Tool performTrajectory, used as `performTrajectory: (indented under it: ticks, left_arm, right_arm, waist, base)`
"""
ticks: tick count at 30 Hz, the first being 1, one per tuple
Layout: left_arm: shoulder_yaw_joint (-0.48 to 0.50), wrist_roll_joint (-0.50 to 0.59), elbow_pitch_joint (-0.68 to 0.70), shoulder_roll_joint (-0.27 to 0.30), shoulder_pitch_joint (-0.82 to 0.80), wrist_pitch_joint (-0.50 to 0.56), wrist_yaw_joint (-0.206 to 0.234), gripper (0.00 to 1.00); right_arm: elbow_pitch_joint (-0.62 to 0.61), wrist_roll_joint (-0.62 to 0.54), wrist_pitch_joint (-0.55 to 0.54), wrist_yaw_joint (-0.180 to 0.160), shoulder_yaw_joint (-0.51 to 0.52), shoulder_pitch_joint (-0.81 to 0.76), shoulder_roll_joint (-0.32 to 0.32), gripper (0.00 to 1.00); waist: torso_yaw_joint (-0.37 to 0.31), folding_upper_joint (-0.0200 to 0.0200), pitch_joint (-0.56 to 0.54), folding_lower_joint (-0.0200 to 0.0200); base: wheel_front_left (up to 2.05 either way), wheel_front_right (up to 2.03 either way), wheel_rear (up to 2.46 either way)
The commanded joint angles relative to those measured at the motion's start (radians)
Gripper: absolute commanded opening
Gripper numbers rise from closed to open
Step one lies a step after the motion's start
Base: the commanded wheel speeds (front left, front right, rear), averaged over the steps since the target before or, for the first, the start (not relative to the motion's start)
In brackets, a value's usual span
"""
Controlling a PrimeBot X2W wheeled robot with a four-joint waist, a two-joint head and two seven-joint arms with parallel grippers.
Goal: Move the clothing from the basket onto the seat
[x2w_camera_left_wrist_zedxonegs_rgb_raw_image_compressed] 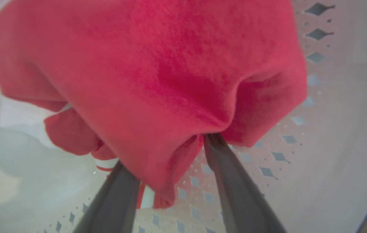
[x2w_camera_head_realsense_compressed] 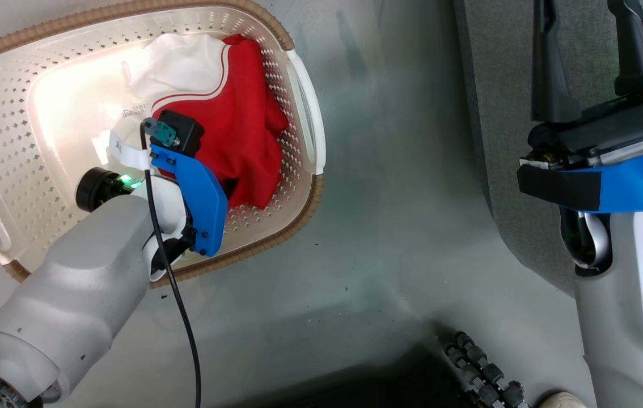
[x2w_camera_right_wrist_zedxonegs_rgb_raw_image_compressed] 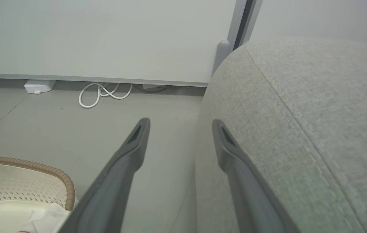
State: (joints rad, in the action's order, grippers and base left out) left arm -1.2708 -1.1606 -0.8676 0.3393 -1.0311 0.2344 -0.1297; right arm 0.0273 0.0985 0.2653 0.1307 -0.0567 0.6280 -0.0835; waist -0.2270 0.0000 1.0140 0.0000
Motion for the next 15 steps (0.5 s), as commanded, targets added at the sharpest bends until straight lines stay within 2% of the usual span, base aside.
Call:
performTrajectory:
  ticks: [1, 15]
  left_arm:
    - [-0.001, -0.006, 0.006, 0.009, -0.017, -0.004, -0.001, 0.0]
    - [-0.011, -0.008, 0.064, 0.002, 0.0, -0.035, -0.001, 0.0]
  right_arm:
    - [0.015, 0.009, -0.002, 0.0, 0.002, 0.007, 0.004, 1.0]
    - [0.03, 0.009, -0.001, 0.0, 0.01, 0.001, -0.003, 1.0]
  waist:
    - [0.0, 0.0, 0.0, 0.0]
    - [0.018, 0.0, -0.043, 0.0]
  base:
    - [0.0, 0.0, 0.0]
    - [0.0, 0.0, 0.0]
